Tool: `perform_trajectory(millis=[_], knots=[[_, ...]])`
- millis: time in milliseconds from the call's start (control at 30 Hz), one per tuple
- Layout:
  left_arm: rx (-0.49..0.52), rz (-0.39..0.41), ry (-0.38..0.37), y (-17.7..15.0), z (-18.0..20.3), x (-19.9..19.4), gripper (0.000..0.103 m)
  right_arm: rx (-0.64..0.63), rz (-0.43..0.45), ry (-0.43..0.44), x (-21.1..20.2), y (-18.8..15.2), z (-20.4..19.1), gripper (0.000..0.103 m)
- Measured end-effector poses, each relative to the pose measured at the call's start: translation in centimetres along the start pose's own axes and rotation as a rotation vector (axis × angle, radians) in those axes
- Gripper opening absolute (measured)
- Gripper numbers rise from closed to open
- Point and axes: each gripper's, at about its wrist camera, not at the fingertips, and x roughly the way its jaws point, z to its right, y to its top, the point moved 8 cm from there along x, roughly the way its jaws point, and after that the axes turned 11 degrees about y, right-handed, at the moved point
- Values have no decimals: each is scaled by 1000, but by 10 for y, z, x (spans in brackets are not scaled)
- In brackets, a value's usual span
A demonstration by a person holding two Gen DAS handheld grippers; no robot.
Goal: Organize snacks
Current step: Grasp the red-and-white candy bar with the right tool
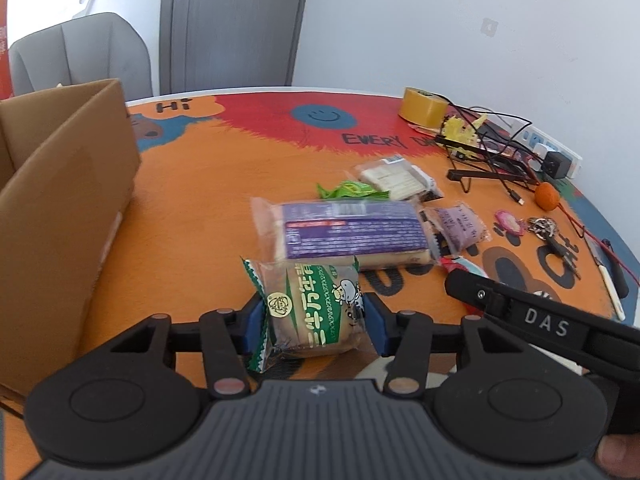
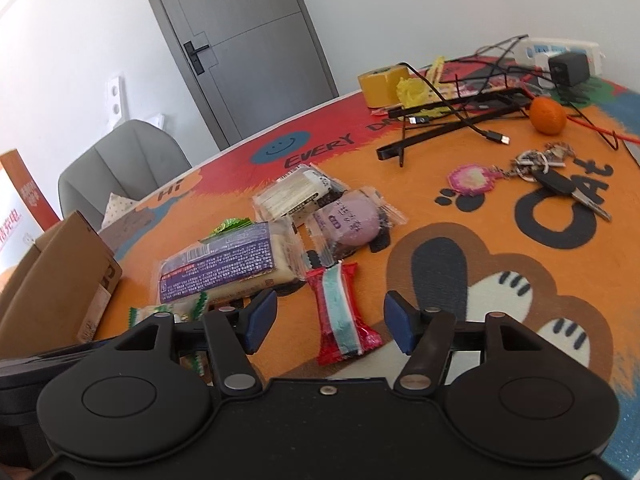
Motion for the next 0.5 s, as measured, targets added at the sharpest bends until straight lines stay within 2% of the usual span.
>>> perform_trajectory(millis=[67, 100, 167, 233, 267, 300, 500], knots=[[-1, -5, 9, 0, -5, 0, 52, -15, 2, -12, 3, 0, -3, 60], [-4, -8, 17, 0, -7, 0, 54, -21, 3, -19, 4, 0, -3, 56], [-5, -19, 27, 0, -10, 1, 56, -36, -1, -27, 5, -1, -5, 45], [-9, -27, 39, 0, -12, 1, 65, -40, -6, -29, 4, -2, -4, 28], [-14, -32, 50, -1, -14, 1, 74, -32, -9, -23, 3, -2, -3, 24], [-19, -27, 55, -1, -14, 1, 79, -20, -8, -14, 1, -3, -2, 22], [-2, 3, 76, -2, -8, 1, 83, 13, -8, 3, -8, -7, 2, 22]])
